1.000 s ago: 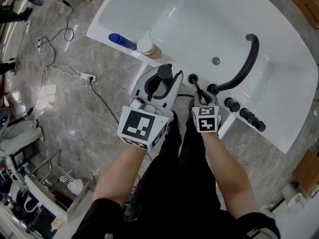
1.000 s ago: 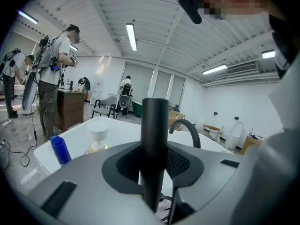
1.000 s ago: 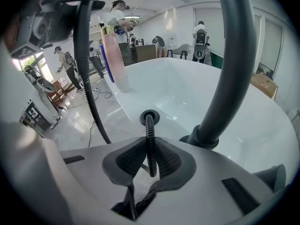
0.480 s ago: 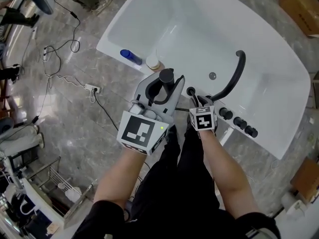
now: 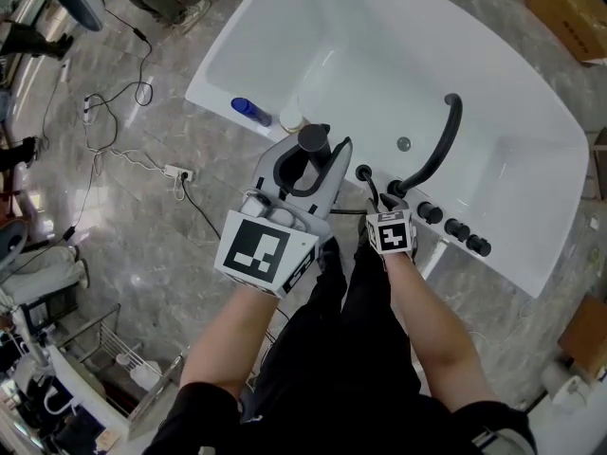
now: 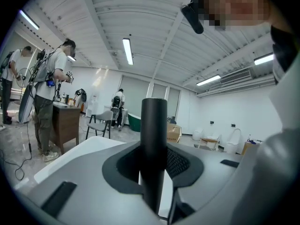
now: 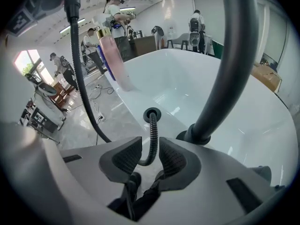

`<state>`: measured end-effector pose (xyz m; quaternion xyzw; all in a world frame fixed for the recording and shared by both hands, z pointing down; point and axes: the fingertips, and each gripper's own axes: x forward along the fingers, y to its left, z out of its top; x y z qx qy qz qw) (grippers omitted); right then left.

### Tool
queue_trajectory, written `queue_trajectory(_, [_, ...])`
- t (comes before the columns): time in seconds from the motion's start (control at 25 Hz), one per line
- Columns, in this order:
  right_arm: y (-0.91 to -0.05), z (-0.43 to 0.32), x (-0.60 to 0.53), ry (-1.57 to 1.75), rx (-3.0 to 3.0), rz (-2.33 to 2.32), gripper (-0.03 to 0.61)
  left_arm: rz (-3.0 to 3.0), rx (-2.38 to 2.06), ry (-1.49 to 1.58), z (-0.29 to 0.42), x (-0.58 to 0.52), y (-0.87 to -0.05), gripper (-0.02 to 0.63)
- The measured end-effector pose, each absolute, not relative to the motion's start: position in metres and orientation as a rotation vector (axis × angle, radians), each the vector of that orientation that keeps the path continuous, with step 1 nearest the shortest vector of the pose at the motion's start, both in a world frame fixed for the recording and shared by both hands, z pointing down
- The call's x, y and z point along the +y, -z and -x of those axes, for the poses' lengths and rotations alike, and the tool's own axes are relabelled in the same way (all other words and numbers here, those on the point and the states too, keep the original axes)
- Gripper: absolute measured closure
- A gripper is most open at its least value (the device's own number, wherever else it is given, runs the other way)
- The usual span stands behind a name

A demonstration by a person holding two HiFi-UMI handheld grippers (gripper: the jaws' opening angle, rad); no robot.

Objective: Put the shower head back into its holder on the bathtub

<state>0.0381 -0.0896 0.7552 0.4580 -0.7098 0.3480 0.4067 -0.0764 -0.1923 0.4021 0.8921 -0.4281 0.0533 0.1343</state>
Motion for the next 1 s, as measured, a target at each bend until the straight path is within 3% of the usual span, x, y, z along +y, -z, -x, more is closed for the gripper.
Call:
queue_trajectory(0.16, [-0.760,-0.046,-0.092,-0.879,-1.765,-1.176,0.448,-2.627,-1.246,-0.123,0.078,-0.190,-0.374,0.491])
queue_trajectory(0.24, [-0.762,-0.041,-0.098,-0.861,-1.771,-1.190,0.508,-2.626,-1.253,-0.127,0.083,-0.188,-0.373,0.491])
queue_trajectory(0.56, [-0.725,-0.016,-0.132,-0.807,-1.841,-1.222,0.491,-2.613,-1.251,-0.113,0.089,-0.176,-0.372,0.492])
queue_trajectory(1.0, [-0.561,-0.037,-0.122,-0.745,-2.031,-1.365,0.519,-2.628,-1.275,-0.165,0.098,-0.151,-0.330,0.492])
